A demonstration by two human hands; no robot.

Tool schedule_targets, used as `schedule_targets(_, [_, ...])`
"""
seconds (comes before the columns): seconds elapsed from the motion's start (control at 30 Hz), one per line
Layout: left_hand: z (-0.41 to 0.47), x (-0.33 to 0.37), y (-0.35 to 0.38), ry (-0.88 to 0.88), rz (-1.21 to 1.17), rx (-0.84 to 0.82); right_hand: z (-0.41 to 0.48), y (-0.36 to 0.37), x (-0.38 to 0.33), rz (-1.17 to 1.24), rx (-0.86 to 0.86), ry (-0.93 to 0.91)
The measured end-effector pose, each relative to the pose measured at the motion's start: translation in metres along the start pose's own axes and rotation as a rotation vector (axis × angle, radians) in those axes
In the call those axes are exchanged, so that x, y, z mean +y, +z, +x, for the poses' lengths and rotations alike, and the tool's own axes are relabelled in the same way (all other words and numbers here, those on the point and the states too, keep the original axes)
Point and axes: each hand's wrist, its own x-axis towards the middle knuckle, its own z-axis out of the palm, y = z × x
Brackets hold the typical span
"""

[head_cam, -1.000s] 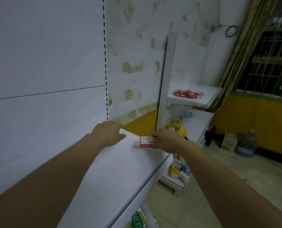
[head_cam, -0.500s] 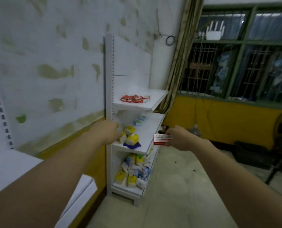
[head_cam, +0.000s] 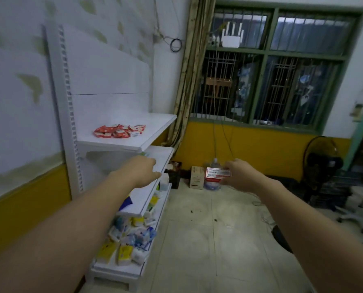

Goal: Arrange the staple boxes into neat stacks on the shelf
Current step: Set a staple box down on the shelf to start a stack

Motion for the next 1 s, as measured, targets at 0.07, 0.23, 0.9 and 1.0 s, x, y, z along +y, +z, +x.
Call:
schedule_targets(0.07, [0.033, 0.007, 0.008, 0.027, 0.008, -0.014, 0.021, 0.003, 0.016, 0.008, -0.014, -0.003])
schedule_targets(0.23, [0.125, 0.018, 0.025, 0.094, -0.004, -0.010, 0.088, 0.017, 0.047, 0.003, -0.015, 0.036])
schedule_targets(0.9, [0.456, 0.053, 0.076, 0.185, -0.003, -0.045, 0.387, 0.036, 0.170, -0.005, 0.007, 0.161])
schedule_targets(1.0, [0.508, 0.066, 0.089, 0.174, -0.019, -0.022, 0.436, 0.042, 0.200, -0.012, 0.014, 0.133])
